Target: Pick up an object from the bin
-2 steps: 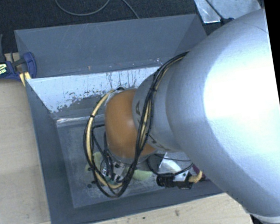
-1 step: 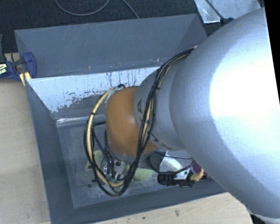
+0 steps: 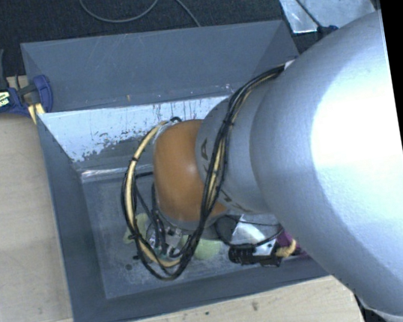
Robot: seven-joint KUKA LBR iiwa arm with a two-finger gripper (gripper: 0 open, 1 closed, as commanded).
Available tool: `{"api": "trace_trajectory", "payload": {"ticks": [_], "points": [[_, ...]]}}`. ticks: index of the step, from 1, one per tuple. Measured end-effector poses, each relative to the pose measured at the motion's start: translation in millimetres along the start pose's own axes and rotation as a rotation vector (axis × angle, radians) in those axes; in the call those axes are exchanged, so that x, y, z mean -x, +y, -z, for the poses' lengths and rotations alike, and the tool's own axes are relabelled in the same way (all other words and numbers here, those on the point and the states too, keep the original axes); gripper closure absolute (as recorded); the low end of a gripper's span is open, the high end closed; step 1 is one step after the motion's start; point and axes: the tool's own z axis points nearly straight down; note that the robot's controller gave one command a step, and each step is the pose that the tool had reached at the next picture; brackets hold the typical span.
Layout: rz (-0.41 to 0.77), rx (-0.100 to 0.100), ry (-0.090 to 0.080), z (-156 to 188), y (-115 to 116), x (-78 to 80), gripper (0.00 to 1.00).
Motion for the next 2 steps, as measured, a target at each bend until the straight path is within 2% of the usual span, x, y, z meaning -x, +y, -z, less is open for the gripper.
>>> {"api": "trace_trajectory", "payload": {"ticks": [1, 2], "points": [[0.001, 0.002, -0.001, 11, 0, 0.3, 1.00], [0.001, -0.004, 0.002, 24, -1, -0.2, 1.00]]}}
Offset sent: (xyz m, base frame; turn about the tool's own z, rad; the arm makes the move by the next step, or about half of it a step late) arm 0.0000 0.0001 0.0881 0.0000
